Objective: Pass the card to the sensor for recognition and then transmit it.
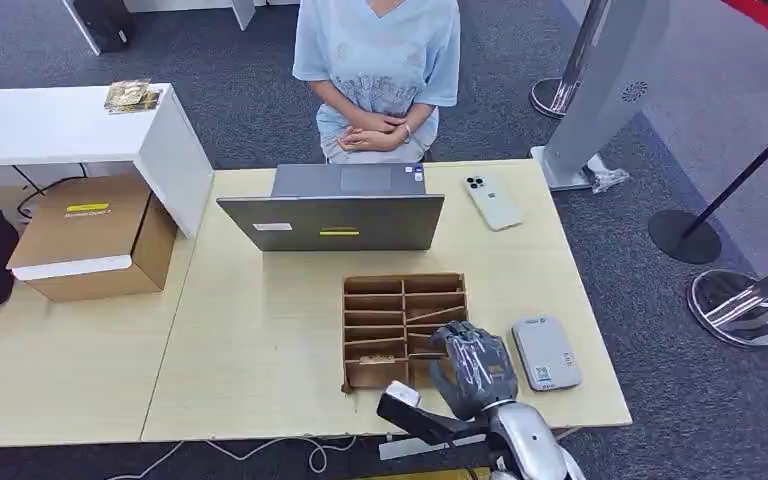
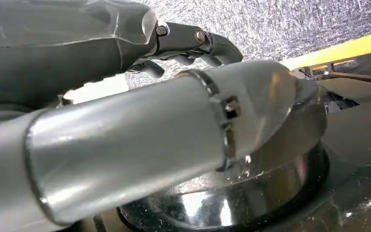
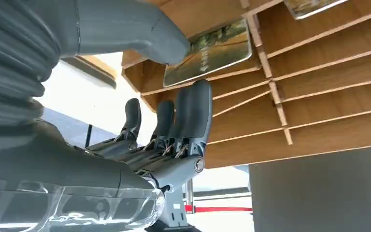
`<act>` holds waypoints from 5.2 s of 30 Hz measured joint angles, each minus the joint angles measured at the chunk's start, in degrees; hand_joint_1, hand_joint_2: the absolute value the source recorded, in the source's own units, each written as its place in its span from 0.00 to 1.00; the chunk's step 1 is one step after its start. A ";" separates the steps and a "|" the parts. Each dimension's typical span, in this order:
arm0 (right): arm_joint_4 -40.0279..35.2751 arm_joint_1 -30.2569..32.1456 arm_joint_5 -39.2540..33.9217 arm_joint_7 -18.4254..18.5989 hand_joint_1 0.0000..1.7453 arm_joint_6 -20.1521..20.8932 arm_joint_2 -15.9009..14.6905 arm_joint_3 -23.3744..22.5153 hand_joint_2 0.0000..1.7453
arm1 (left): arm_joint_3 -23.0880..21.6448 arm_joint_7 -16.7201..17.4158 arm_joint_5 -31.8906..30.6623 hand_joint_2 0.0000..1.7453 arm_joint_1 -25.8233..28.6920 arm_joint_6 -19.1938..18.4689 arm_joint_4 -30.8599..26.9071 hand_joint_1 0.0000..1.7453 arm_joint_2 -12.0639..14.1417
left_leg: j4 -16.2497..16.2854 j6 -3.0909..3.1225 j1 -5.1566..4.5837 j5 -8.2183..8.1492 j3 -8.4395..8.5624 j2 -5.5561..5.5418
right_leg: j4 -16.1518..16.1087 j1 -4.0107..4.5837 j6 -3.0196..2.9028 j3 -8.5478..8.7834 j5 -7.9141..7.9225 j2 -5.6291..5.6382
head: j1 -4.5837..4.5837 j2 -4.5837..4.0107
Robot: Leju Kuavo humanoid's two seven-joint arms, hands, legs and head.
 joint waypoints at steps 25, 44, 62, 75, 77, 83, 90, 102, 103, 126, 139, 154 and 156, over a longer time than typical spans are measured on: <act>2.91 -2.36 -0.66 0.61 1.00 -0.02 0.02 0.72 1.00 | 0.00 -0.37 -0.02 0.00 0.06 0.07 0.00 0.00 0.00 | 0.00 0.00 0.00 0.00 0.02 0.00 | 0.00 0.00 0.00 0.02 0.00 0.00 | 0.00 0.00; 2.17 -1.37 -4.35 -0.20 1.00 -1.40 0.00 -0.02 1.00 | 0.00 -0.31 0.00 0.00 0.07 0.07 0.00 0.00 0.00 | 0.00 0.00 0.00 0.00 0.02 0.01 | 0.00 0.00 0.00 0.01 0.00 0.00 | 0.00 0.00; -0.68 1.22 -5.14 -0.59 1.00 -1.38 0.00 -2.23 1.00 | -0.15 -0.52 0.00 0.00 0.12 0.00 0.00 0.00 0.09 | 0.00 0.00 0.00 0.00 0.01 0.01 | 0.00 0.00 0.00 0.00 0.00 0.00 | 0.00 0.00; -1.20 1.94 -5.51 -1.05 1.00 -1.36 0.00 -2.75 1.00 | -0.35 -0.31 0.00 0.00 0.10 0.00 0.00 0.00 0.11 | 0.00 0.00 0.00 0.00 0.01 0.01 | 0.00 0.00 0.00 -0.01 0.00 0.00 | 0.00 0.00; -1.31 2.00 -5.51 -1.05 1.00 -1.36 0.00 -2.80 1.00 | -0.37 -0.31 0.00 0.00 0.10 0.00 0.00 0.00 0.11 | 0.00 0.00 0.00 0.00 0.01 0.01 | 0.00 0.00 0.00 -0.01 0.00 0.00 | 0.00 0.00; -1.57 2.30 -5.55 -1.07 1.00 -1.36 0.00 -2.89 1.00 | -0.39 -0.28 0.00 0.00 0.10 0.00 0.00 0.00 0.11 | 0.00 0.00 0.00 0.00 0.01 0.01 | 0.00 0.00 0.00 -0.01 0.00 0.00 | 0.00 0.00; -1.81 2.37 -5.55 -1.07 1.00 -1.36 0.00 -2.95 1.00 | -0.42 -0.15 -0.02 0.00 0.10 -0.02 0.00 0.00 0.11 | 0.00 0.00 0.00 0.00 0.01 0.01 | 0.00 0.00 0.00 -0.01 0.00 0.00 | 0.00 0.00; -4.94 4.08 -11.70 -4.94 1.00 -1.79 0.00 -4.33 1.00 | -0.85 -0.15 0.00 0.00 0.09 -0.02 0.00 0.00 0.18 | 0.00 0.00 0.00 0.00 0.00 0.01 | -0.01 0.00 0.00 -0.01 0.00 0.00 | 0.00 0.00; -5.49 4.33 -13.09 -6.11 1.00 -1.86 0.00 -4.61 1.00 | -0.90 -0.15 0.00 0.00 0.10 -0.04 0.00 0.00 0.20 | 0.00 0.00 0.00 0.00 0.00 0.01 | -0.01 0.00 0.00 -0.01 0.00 0.00 | 0.00 0.00; -13.31 -0.20 -25.22 -27.64 1.00 -11.91 0.00 -6.91 1.00 | -1.88 -1.55 0.00 0.00 0.05 -0.02 0.00 0.00 0.31 | 0.00 0.00 0.00 0.01 0.00 0.05 | 0.01 0.00 0.00 0.01 0.02 0.05 | -0.02 0.00; -0.91 -24.30 2.45 -14.68 1.00 -25.51 -0.31 -4.74 1.00 | -4.66 -2.84 5.60 0.00 -0.01 -0.11 0.00 0.00 0.46 | 0.03 -0.03 0.00 0.12 0.04 0.11 | 0.04 0.00 -0.01 0.00 0.12 0.11 | 0.00 0.00; 37.67 -59.91 -0.55 -8.35 1.00 -15.36 3.76 -1.12 1.00 | -6.10 -3.06 5.75 0.00 -0.31 -1.33 0.00 0.00 0.48 | 0.03 0.01 0.01 0.25 -0.03 0.18 | 0.11 0.01 -0.08 -0.06 0.26 0.12 | -0.04 0.00; 44.19 -63.92 -1.77 -7.58 1.00 -12.76 5.34 -1.09 1.00 | -6.10 -2.97 5.75 0.00 -0.32 -1.33 0.00 0.00 0.48 | 0.03 0.01 0.03 0.25 -0.03 0.19 | 0.12 0.03 -0.08 -0.08 0.26 0.13 | 0.02 0.00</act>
